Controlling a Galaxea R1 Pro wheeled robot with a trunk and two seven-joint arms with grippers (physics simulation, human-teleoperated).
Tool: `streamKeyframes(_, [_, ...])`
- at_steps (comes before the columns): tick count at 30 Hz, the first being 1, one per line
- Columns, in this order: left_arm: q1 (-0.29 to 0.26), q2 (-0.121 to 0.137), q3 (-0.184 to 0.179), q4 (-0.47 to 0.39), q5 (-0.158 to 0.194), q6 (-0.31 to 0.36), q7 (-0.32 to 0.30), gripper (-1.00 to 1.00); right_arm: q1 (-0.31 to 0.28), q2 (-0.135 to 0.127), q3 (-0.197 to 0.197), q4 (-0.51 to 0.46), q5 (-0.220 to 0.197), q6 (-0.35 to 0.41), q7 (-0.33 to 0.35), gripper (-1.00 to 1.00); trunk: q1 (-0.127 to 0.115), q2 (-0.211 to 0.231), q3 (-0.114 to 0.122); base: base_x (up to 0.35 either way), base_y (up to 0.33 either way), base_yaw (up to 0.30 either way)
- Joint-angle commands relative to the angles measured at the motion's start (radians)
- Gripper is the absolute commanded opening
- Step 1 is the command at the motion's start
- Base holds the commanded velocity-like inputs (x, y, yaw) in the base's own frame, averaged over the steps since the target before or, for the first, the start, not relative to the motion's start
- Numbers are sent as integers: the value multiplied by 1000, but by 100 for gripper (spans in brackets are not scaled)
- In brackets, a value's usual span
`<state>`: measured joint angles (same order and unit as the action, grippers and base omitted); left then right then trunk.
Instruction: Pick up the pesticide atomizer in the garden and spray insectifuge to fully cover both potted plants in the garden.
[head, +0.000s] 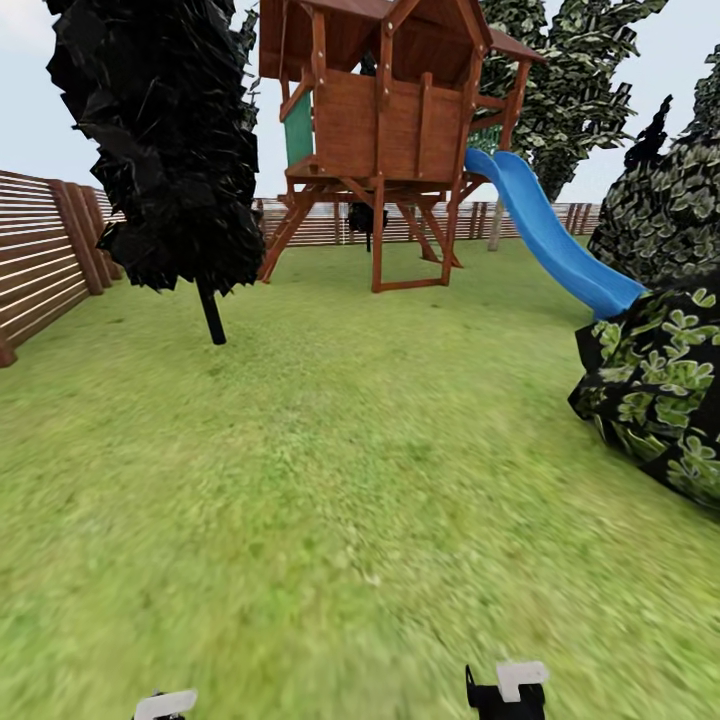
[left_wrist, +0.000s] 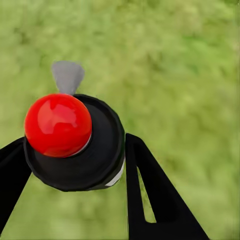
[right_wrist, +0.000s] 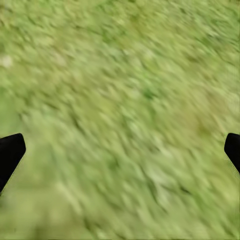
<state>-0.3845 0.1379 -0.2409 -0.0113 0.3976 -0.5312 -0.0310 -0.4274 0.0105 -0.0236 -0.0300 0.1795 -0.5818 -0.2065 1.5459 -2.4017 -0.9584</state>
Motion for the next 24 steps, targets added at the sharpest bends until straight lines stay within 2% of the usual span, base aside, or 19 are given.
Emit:
streamKeyframes(1, [-1,0,-8,1,11,-3,-3,-100,-1,0,-2,1,11,-1,-8,100,0,0,-1,339,0,0])
streamKeyframes(24, [0,0,-8,2,10,-3,-3,-100,-1,0,-2,1,11,-1,-8,100,0,0,-1,339,0,0])
